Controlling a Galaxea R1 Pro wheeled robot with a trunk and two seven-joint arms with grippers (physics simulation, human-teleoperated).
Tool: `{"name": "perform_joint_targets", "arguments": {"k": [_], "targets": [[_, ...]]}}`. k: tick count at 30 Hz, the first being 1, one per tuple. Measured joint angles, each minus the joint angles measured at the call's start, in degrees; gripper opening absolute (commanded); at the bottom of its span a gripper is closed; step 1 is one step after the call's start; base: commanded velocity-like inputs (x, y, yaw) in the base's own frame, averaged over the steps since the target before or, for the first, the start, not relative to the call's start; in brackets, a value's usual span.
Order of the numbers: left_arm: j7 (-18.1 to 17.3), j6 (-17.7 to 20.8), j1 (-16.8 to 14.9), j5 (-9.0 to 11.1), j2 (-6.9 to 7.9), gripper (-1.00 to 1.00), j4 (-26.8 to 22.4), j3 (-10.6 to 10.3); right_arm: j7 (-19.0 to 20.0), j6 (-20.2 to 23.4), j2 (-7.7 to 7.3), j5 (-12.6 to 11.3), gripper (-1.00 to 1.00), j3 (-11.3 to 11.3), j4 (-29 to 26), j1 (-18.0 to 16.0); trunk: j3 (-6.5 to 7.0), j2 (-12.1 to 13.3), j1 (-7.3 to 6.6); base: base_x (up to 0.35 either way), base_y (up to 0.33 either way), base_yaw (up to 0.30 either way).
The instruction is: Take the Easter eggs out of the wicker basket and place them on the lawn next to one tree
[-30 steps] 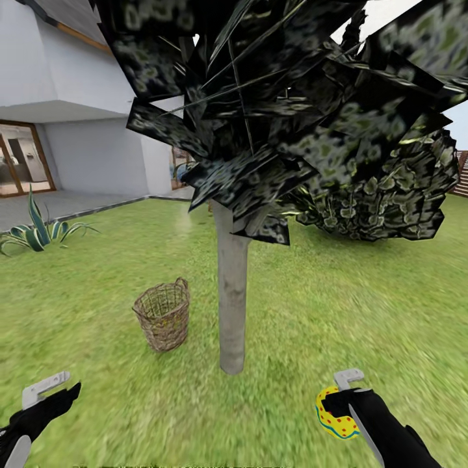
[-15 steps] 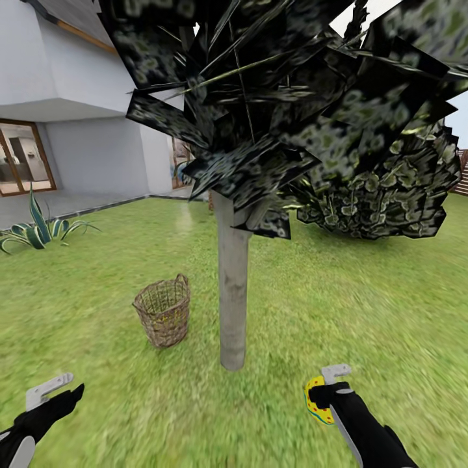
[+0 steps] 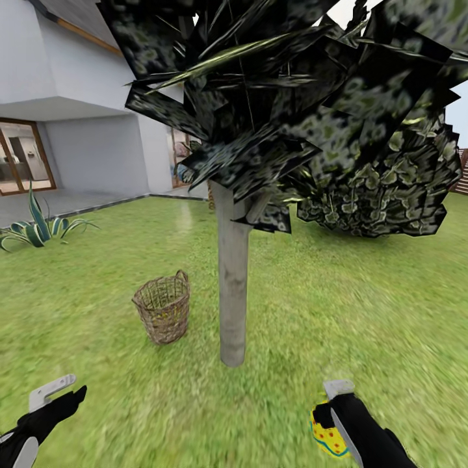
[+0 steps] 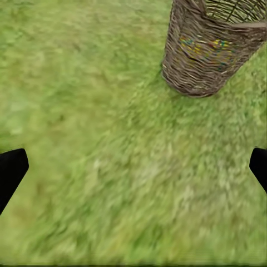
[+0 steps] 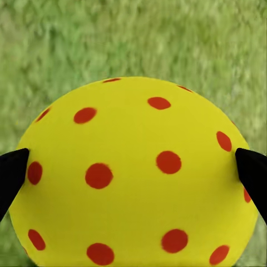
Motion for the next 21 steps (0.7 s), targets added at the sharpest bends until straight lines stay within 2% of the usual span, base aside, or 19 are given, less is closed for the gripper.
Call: {"name": "perform_joint_targets", "arguments": {"k": [1,2,3,5,9,13,17,21], "targets": [[-0.03,0.00,0.00,0.01,-0.02,1.00,0.03,0.02,-0.03,0.40,-0.12,0.03,-1.00,-0.03,0.59,-0.01,-0.18,-0.40,0.22,0.000,0.000,0.000],[-0.07,0.04,0.00,0.03,-0.04,1.00,0.04,0.04,-0.10,5.57,-0.23,0.07,-1.00,0.14,0.81,-0.01,-0.36,-0.80,0.44,0.000,0.000,0.000],[-0.10,0.06,0.00,0.03,-0.09,1.00,0.05,0.04,-0.13,8.88,-0.19,0.06,-1.00,0.28,0.48,-0.03,-0.53,-1.21,0.66,0.000,0.000,0.000],[-0.16,0.08,0.00,0.06,-0.12,1.00,-0.01,0.05,-0.06,12.24,0.13,0.03,-1.00,0.43,0.59,0.02,-0.89,-2.01,1.10,0.000,0.000,0.000],[-0.17,0.09,0.00,0.07,-0.20,1.00,0.04,0.05,0.10,12.96,-0.18,-0.06,-1.00,0.26,1.51,0.03,-1.61,-3.61,1.98,0.000,0.000,0.000],[-0.17,0.09,0.00,-0.02,-0.88,1.00,-0.03,0.13,0.05,12.85,-0.20,-0.08,-1.00,0.16,1.34,0.01,-2.33,-5.22,2.85,0.000,0.000,0.000],[-0.21,-0.04,0.00,0.03,-1.00,1.00,-0.04,0.21,0.04,11.78,-0.16,-0.09,-1.00,-0.04,1.19,0.04,-3.05,-6.82,3.73,0.014,0.000,0.000],[-0.26,-0.21,0.00,0.01,-1.01,1.00,-0.03,0.22,0.04,11.68,0.00,-0.09,-1.00,-0.06,1.11,0.01,-3.76,-8.43,4.58,0.263,-0.020,0.000]]}}
